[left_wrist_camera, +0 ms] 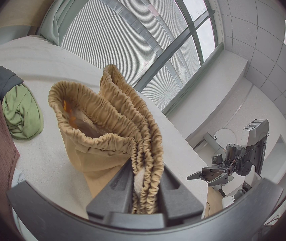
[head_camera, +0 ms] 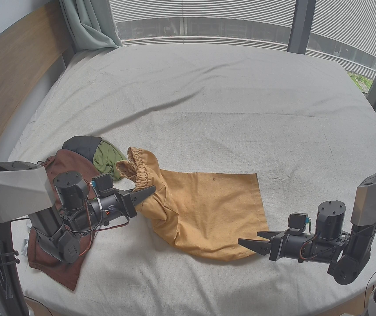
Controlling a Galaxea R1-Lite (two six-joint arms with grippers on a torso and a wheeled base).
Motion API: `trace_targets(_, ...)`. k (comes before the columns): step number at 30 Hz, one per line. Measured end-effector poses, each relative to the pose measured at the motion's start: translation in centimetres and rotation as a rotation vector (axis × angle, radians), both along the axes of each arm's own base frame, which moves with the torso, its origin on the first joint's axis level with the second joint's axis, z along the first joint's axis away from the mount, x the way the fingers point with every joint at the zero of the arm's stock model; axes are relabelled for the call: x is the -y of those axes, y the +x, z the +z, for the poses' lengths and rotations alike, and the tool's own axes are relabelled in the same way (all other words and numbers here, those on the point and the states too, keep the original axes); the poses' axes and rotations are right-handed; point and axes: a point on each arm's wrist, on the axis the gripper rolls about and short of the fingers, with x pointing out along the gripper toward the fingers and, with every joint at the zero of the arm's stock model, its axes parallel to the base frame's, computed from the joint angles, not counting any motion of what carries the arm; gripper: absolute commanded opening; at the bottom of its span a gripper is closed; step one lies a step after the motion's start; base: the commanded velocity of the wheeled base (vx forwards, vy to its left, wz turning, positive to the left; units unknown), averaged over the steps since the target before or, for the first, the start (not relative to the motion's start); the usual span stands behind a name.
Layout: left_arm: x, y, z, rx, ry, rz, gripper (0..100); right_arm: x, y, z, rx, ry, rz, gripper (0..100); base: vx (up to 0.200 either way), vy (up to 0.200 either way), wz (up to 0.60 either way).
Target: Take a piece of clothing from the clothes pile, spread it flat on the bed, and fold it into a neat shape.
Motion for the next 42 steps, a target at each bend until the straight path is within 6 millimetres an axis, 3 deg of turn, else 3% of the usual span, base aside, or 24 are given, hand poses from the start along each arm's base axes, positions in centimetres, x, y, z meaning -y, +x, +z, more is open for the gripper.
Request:
trace_targets(25,4.3,-0.4,0.8,0.008,-0.053,-0.130,0,0.3,0.5,0.3,0.018,0.009,-0.018,100,0.000,0.000,0.00)
trace_targets(42,6.9,-0.2,0.1,-0.013,-0.078,-0.190,0,1.1,1.3,0.8,0.046,0.020,-0.057,100,0.000,0.000,0.00)
